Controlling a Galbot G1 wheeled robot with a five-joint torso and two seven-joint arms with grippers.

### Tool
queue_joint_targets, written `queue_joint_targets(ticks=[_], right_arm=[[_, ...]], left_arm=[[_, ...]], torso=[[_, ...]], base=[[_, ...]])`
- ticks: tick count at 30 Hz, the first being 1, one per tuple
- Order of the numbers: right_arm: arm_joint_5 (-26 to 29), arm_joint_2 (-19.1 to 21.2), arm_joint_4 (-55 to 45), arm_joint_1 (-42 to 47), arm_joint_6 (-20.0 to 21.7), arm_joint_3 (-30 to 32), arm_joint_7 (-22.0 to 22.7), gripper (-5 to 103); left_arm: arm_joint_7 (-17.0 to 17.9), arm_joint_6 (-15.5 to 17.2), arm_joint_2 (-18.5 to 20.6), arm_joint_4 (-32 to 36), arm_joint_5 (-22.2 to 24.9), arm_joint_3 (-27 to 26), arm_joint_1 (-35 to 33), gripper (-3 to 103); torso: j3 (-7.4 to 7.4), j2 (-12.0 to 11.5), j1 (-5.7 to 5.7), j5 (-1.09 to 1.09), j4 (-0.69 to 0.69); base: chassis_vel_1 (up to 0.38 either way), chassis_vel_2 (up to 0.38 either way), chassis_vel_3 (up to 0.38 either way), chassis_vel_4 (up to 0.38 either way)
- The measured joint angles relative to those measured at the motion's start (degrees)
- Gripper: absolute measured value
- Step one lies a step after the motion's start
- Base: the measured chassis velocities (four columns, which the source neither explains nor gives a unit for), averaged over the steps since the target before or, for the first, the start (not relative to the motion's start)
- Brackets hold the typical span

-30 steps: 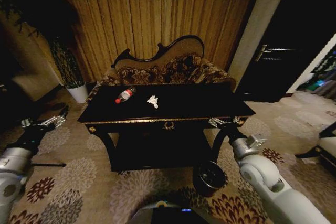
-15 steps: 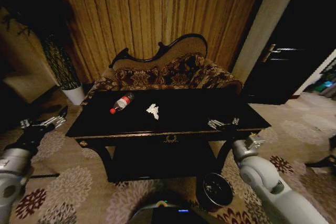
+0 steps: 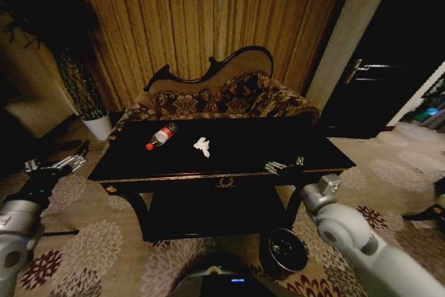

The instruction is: Move to the front of the table and place the trash on the table into the trash bin.

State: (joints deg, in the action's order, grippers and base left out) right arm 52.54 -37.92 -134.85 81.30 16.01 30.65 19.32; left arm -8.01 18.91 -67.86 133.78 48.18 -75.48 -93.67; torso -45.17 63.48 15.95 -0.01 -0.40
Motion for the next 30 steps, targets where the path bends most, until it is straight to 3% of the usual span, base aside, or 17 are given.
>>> queue_joint_targets(ticks=[5, 7, 10, 13, 16, 19, 30], right_arm=[[7.2, 6.3, 1.1, -5.1, 0.6, -2.4, 0.2, 100], [7.7, 7.0, 1.5, -5.8, 0.6, -3.0, 0.0, 100], [9.1, 9.9, 4.7, -12.3, -0.1, -9.3, -2.2, 100], [9.8, 10.3, 6.7, -18.5, -0.5, -14.8, -2.7, 100], [10.3, 10.2, 7.9, -23.5, -0.7, -19.3, -2.8, 100], [11.2, 8.5, 10.1, -32.5, -0.7, -29.1, -2.7, 100], [15.3, 1.9, 15.4, -48.2, 1.8, -44.0, 0.9, 100]], left_arm=[[0.0, 0.1, -1.6, 0.8, -1.5, 0.4, -0.3, 100], [0.0, 0.1, -1.7, 1.1, -1.7, 0.5, -0.3, 100], [0.1, 0.2, -2.4, 1.9, -2.9, 1.2, -0.2, 100], [0.1, 0.3, -2.8, 2.3, -3.6, 1.5, -0.2, 100], [0.1, 0.3, -3.2, 2.5, -4.0, 1.6, -0.5, 100], [0.2, 0.3, -3.7, 2.7, -4.7, 1.6, -0.8, 100], [0.3, 0.3, -4.6, 3.2, -5.0, 1.2, -1.2, 100]], torso=[[0.0, 0.0, 0.0, 0.01, -0.01], [0.0, 0.0, 0.0, 0.01, -0.01], [0.0, 0.0, 0.0, 0.01, -0.01], [0.0, 0.0, 0.0, 0.01, -0.01], [0.0, 0.0, 0.0, 0.0, 0.0], [0.0, 0.0, 0.0, 0.0, 0.01], [0.0, 0.0, 0.0, 0.0, -0.01]], base=[[0.0, 0.0, 0.0, 0.0], [0.0, 0.0, 0.0, 0.0], [0.0, 0.0, 0.0, 0.0], [0.0, 0.0, 0.0, 0.0], [0.0, 0.0, 0.0, 0.0], [0.0, 0.0, 0.0, 0.0], [0.0, 0.0, 0.0, 0.0]])
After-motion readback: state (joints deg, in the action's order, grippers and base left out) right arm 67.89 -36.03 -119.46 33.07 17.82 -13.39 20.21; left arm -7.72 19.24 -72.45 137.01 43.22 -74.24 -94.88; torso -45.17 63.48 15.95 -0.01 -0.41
